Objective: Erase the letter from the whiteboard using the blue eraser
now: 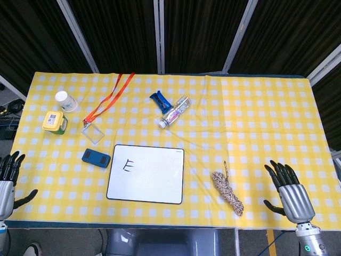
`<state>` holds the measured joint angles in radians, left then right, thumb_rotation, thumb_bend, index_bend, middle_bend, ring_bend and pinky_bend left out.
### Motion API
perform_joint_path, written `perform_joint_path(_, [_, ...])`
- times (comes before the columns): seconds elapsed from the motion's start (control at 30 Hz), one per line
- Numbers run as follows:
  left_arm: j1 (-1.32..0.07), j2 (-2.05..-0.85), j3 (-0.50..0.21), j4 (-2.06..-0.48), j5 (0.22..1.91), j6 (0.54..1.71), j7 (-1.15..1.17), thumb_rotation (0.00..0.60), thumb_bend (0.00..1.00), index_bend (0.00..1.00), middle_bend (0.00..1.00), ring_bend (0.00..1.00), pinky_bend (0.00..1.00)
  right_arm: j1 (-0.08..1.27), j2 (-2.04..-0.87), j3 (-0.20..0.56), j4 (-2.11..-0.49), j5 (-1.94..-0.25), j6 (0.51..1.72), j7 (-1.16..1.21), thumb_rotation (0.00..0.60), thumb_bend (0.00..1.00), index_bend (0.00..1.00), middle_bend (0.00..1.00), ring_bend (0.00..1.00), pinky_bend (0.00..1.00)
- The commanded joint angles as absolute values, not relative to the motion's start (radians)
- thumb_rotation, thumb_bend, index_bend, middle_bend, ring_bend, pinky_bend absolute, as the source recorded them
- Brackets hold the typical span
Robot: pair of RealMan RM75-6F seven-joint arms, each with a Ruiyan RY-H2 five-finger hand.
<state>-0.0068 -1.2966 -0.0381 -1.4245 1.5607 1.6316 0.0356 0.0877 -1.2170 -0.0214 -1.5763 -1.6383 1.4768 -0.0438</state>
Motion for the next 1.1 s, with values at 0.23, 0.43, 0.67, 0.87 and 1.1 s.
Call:
perform_joint_path(0.23, [-0.009,-1.298,-0.035,-1.423,1.561,1.625,0.041,0.6,0.02,0.0,0.0,0.0,0.0,0.087,-1.217,-0.018,-1.576,-1.638,1.483,-0.039,0.6,0.07,0.01,0.0,0.0,0.0])
perform_joint_path(0.43, [-0.013,-1.299,-0.034,-1.423,1.562,1.617,0.042,0.6,0.02,0.0,0.0,0.0,0.0,0.086,-1.216,-0.014,-1.575,-1.64,1.491,-0.033,0.6,0.07,0.01,0.0,0.0,0.0])
perform_joint_path(0.67, [-0.032,-1.304,-0.025,-1.419,1.575,1.585,0.063,0.6,0.03,0.0,0.0,0.0,0.0,0.086,-1.21,-0.01,-1.581,-1.635,1.494,-0.021,0.6,0.07,0.01,0.0,0.0,0.0])
perform_joint_path(0.87, [-0.103,-1.299,-0.033,-1.42,1.596,1.495,0.127,0.6,0.07,0.0,0.0,0.0,0.08,0.088,-1.204,-0.01,-1.582,-1.629,1.486,-0.01,0.6,0.07,0.01,0.0,0.0,0.0])
perform_joint_path(1.1, [-0.225,-1.272,-0.068,-1.472,1.546,1.294,0.221,0.6,0.15,0.09,0.0,0.06,0.13,0.087,-1.197,-0.007,-1.588,-1.622,1.486,0.002,0.6,0.07,0.01,0.0,0.0,0.0])
